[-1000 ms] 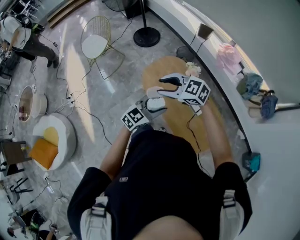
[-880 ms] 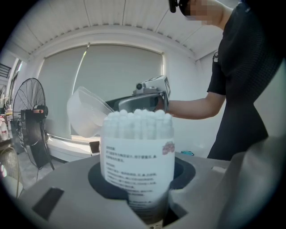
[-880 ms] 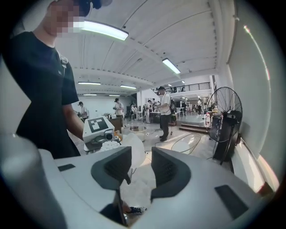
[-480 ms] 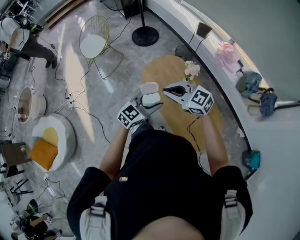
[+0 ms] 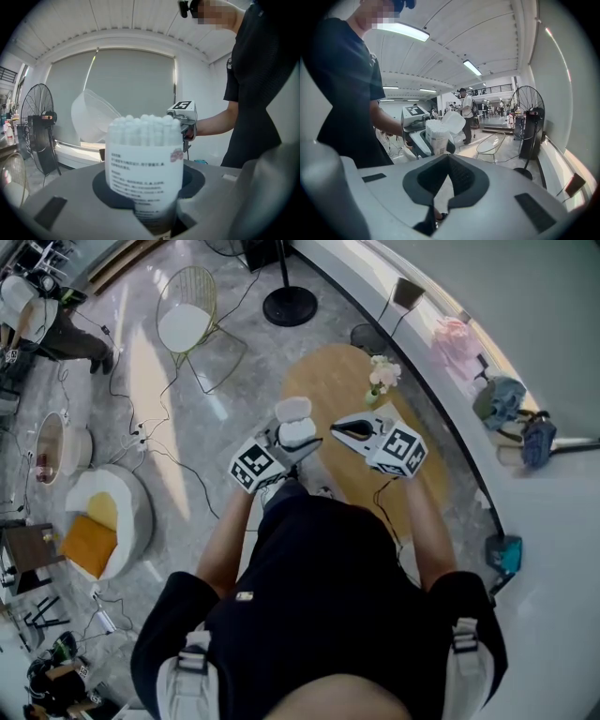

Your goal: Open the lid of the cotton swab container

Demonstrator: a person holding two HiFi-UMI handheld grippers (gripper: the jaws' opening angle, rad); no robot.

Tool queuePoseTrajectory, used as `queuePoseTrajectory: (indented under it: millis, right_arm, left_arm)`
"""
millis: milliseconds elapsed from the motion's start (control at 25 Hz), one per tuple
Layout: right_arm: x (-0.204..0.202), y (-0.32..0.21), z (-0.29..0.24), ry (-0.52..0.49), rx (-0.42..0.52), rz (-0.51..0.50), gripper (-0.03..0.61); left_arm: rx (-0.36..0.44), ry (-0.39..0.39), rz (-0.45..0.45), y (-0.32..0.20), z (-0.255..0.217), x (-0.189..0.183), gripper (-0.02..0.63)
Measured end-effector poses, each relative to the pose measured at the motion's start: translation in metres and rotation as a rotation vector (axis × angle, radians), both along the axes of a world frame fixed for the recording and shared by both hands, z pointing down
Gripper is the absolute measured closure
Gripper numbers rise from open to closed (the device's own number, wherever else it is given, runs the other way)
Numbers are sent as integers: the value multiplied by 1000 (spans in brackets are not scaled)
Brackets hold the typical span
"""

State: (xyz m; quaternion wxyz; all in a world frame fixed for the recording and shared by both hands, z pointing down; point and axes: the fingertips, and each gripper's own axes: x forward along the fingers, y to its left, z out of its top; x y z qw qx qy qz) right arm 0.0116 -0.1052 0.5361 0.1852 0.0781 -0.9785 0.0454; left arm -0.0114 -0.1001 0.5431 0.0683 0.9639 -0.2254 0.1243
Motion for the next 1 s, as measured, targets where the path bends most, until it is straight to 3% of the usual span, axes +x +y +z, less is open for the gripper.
queuePoseTrajectory:
  millis: [1000]
  right_arm:
    - [-5, 7, 19, 52, -22, -17, 582]
  left_arm:
    - [-19, -27, 5, 0, 7, -3, 426]
